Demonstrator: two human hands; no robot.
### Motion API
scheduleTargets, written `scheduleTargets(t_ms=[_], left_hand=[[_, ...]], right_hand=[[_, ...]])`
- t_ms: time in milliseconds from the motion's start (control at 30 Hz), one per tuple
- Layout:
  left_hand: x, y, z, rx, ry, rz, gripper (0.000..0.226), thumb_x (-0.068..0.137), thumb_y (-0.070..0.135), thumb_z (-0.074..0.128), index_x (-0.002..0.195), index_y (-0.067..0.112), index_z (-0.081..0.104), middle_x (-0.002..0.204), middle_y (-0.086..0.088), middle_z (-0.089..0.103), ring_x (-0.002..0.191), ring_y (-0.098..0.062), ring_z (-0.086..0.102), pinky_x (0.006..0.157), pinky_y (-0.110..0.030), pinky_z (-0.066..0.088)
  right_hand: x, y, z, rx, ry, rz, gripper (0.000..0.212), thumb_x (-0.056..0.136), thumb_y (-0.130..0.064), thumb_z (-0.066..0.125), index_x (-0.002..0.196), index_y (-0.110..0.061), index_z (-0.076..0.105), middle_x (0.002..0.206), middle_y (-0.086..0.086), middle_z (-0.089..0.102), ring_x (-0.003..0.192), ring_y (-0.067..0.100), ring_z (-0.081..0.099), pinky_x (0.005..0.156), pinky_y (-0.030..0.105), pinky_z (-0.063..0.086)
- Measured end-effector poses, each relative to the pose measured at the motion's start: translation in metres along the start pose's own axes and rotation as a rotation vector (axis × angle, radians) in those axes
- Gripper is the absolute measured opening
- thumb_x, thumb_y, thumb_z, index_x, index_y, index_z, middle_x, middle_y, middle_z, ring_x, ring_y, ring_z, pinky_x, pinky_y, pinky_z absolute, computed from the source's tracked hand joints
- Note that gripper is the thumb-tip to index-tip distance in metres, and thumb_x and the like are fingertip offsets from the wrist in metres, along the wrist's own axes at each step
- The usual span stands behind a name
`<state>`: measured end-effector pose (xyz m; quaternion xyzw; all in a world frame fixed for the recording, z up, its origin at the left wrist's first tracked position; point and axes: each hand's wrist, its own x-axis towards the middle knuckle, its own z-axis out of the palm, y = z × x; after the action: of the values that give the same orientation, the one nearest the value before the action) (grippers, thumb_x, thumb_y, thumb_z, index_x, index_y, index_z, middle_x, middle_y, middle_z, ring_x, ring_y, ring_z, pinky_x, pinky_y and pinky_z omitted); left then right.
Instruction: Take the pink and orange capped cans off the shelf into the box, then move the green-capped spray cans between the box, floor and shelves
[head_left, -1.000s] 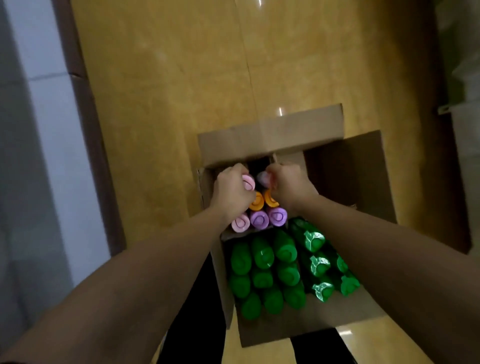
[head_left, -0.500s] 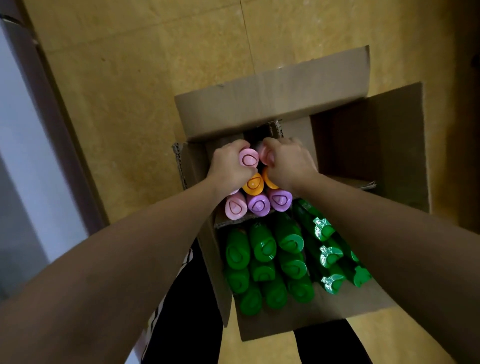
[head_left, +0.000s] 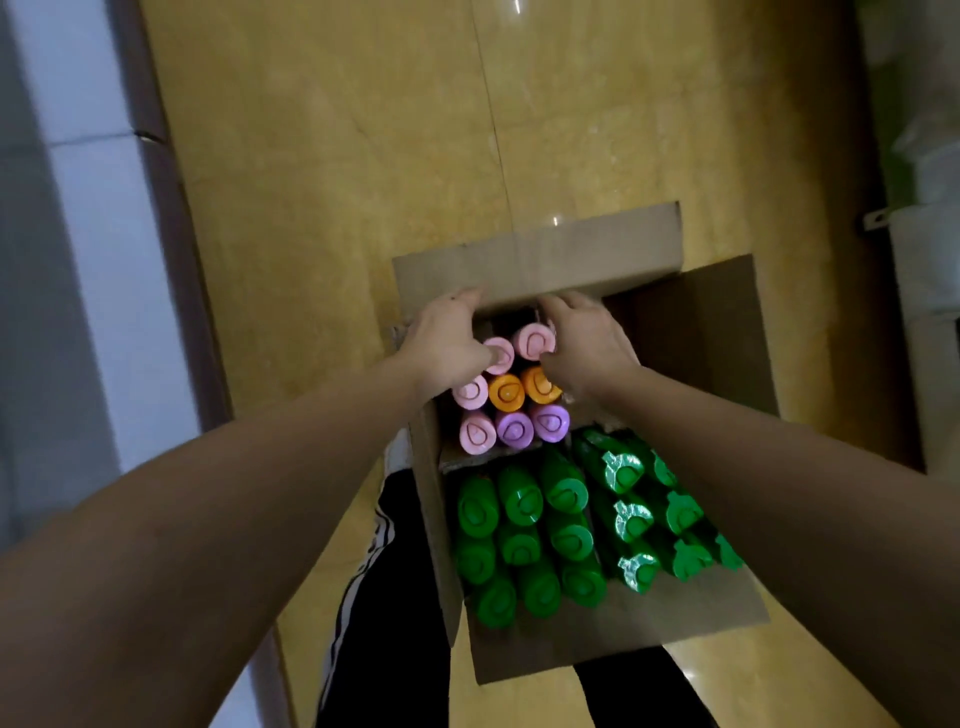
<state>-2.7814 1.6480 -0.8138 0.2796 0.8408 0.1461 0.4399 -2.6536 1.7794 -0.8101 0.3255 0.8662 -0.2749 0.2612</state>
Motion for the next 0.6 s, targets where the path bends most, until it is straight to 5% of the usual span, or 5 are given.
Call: scheduleTargets(t_ms=[267,600], left_hand=[[-0.153,0.095,-0.144,0.230,0.354,-0.024,0.089,0.086,0.047,0.072,0.159,0.023,0.026,0.166,-0.010,0.018,0.153,-0.030,0.014,0.121,-0.046,0.025],[-0.480,0.223,-0.275,0.439,0.837,-0.187,0.080,0.088,0.050,0.067,0.155,0.023,0.031,0.165,-0.013,0.015,0.152,-0.037,0.009,0.118,-0.056,0.025]], right_hand=[[-0.099,-0.096,-0.159,-0.138,0.180,-0.274,0.079,0.090,-0.035,0.071,0.155,-0.023,0.029,0.155,0.017,0.033,0.137,0.040,0.037,0.106,0.048,0.045],[-0.374,-0.237,-0.351,-0.364,0.456,-0.705,0.086,0.087,-0.051,0.071,0.155,-0.026,0.026,0.157,0.015,0.027,0.140,0.041,0.031,0.105,0.056,0.042]])
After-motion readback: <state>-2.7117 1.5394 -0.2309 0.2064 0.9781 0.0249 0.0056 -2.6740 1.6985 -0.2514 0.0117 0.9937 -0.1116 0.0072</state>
